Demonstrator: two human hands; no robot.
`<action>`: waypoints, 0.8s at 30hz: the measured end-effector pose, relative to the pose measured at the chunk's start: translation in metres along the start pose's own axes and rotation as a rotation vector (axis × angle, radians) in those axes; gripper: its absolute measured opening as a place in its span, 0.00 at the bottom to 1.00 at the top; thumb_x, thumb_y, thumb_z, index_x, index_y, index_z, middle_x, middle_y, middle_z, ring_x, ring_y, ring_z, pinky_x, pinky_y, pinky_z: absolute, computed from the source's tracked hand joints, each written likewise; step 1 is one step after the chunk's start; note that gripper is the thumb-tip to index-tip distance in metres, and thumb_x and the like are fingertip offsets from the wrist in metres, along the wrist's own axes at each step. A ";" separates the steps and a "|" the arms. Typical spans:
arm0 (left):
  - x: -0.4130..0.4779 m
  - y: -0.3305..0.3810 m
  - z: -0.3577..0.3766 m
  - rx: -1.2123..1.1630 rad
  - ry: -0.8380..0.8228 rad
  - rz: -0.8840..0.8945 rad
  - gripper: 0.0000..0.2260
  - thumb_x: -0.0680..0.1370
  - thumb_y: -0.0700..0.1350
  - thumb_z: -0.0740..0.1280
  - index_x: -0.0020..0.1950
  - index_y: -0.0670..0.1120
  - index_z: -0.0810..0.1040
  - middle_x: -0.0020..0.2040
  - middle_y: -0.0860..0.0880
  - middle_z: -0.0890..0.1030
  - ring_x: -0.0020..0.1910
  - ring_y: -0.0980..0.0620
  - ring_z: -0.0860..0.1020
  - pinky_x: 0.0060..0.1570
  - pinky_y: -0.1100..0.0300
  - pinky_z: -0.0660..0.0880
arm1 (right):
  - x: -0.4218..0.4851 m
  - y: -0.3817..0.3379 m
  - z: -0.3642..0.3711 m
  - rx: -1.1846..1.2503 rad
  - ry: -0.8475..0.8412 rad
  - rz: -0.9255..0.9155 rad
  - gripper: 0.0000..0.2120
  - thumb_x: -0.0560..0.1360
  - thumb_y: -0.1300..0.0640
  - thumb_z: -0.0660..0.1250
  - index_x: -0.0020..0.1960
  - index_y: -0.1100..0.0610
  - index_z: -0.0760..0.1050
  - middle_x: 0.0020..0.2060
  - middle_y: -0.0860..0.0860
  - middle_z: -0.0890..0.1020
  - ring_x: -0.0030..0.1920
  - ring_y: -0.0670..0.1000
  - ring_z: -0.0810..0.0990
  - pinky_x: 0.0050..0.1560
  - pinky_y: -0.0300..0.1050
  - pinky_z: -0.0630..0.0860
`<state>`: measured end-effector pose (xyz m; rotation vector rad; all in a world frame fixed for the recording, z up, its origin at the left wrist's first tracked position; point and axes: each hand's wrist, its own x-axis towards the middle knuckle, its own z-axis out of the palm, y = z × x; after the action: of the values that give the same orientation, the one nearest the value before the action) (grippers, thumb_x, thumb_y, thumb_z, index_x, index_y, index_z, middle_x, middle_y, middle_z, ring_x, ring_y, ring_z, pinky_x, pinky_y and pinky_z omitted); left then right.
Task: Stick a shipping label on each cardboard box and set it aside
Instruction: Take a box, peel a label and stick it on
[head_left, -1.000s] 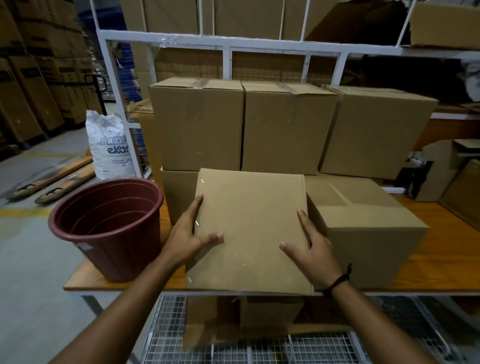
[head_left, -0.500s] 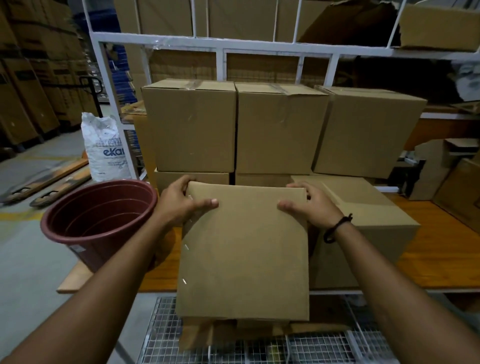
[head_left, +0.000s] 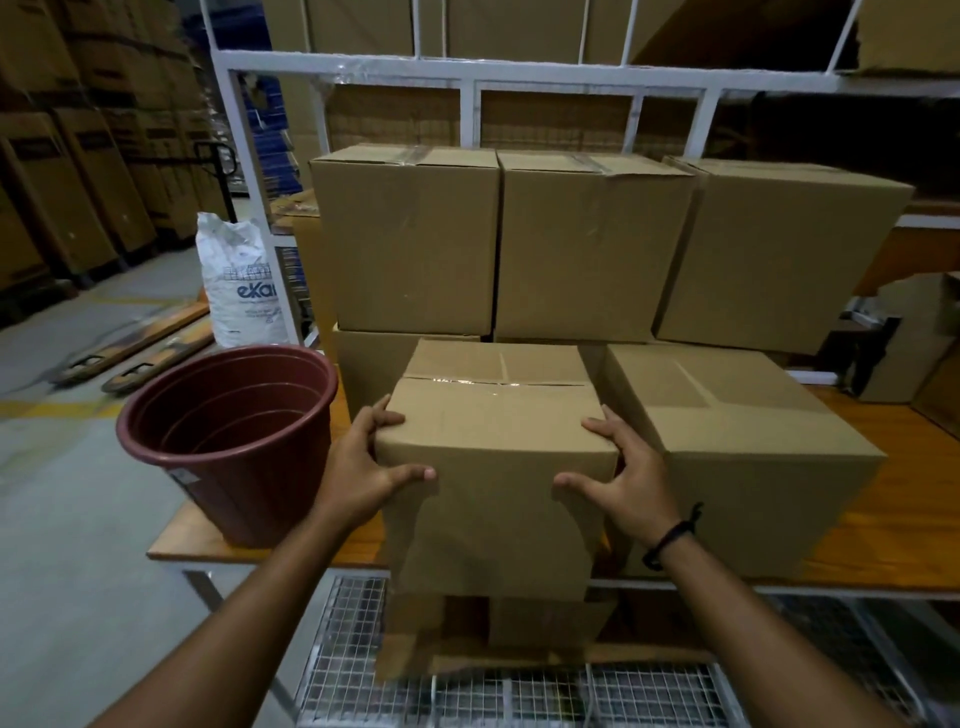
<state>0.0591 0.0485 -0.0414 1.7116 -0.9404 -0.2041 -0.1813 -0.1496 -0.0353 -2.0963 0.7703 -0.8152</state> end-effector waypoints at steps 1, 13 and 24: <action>-0.004 -0.006 0.002 0.002 -0.004 -0.007 0.34 0.54 0.58 0.82 0.55 0.56 0.73 0.73 0.55 0.66 0.70 0.49 0.68 0.64 0.49 0.73 | -0.002 0.004 0.003 -0.004 -0.010 0.008 0.37 0.58 0.42 0.76 0.64 0.46 0.70 0.74 0.52 0.63 0.73 0.51 0.62 0.70 0.57 0.67; -0.041 -0.043 0.020 -0.023 0.058 -0.009 0.46 0.65 0.57 0.77 0.76 0.66 0.54 0.76 0.54 0.63 0.72 0.50 0.67 0.66 0.48 0.72 | -0.004 -0.007 0.003 -0.699 -0.090 -0.125 0.35 0.65 0.35 0.72 0.68 0.41 0.68 0.78 0.51 0.49 0.77 0.57 0.50 0.74 0.62 0.53; -0.047 -0.035 0.014 -0.044 0.147 0.005 0.40 0.67 0.52 0.75 0.74 0.66 0.60 0.67 0.55 0.73 0.64 0.54 0.74 0.62 0.52 0.75 | -0.010 -0.022 0.028 -0.749 -0.258 -0.183 0.36 0.72 0.33 0.64 0.75 0.36 0.53 0.77 0.45 0.57 0.77 0.56 0.52 0.71 0.58 0.61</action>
<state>0.0367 0.0721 -0.0922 1.6599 -0.8258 -0.0933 -0.1610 -0.1192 -0.0353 -2.8988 0.8272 -0.3436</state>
